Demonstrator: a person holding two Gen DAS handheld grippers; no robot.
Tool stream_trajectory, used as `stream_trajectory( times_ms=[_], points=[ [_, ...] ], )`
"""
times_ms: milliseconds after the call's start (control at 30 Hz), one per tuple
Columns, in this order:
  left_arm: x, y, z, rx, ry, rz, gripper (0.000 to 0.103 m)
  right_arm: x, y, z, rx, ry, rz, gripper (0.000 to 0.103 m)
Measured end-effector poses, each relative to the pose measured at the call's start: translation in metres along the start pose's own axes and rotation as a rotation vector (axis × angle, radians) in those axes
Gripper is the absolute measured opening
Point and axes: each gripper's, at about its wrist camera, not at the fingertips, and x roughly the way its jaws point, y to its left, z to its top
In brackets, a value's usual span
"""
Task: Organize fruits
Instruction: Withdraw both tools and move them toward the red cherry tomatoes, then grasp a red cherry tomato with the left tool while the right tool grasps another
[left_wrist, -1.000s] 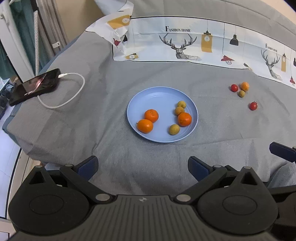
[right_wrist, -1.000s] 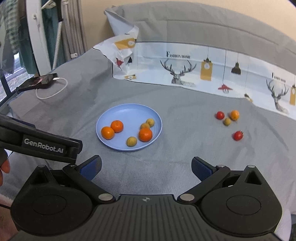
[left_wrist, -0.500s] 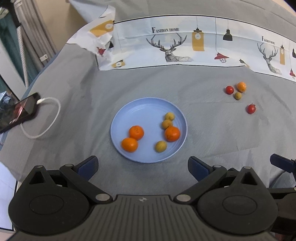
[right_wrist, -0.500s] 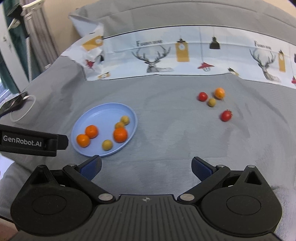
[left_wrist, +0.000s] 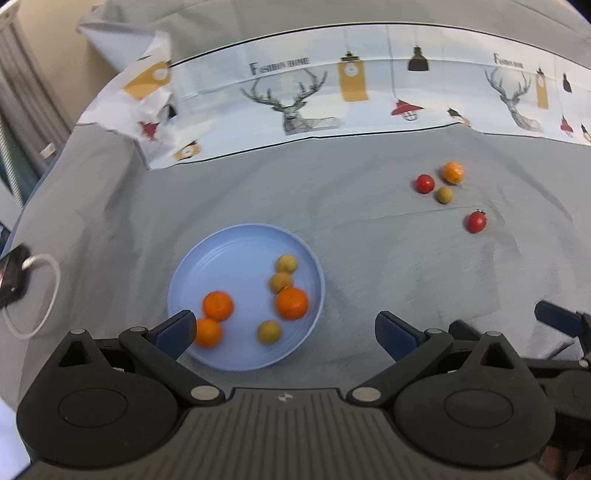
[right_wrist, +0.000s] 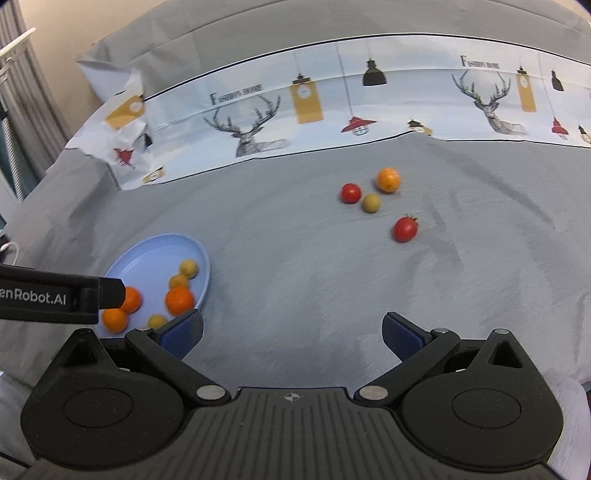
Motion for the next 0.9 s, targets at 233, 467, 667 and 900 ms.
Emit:
stream_trajectory(
  times_ms=[233,467,667,900],
  points=[
    [0.039,-0.039,0.042,0.047,-0.019,-0.045,0.103,0.028,-0.046,0.018,0.012,-0.076,-0.124,0.102],
    [0.117,-0.094,0.101,0.129,-0.038,-0.101,0.103,0.091,-0.1,0.036,0.002,-0.122,-0.222,0.102],
    [0.209,-0.134,0.137,0.217,0.053,-0.129,0.103,0.158,-0.125,0.044,-0.005,-0.094,-0.22,0.102],
    [0.27,-0.156,0.158,0.301,0.093,-0.249,0.103,0.197,-0.13,0.043,-0.063,-0.095,-0.235,0.103]
  ],
)
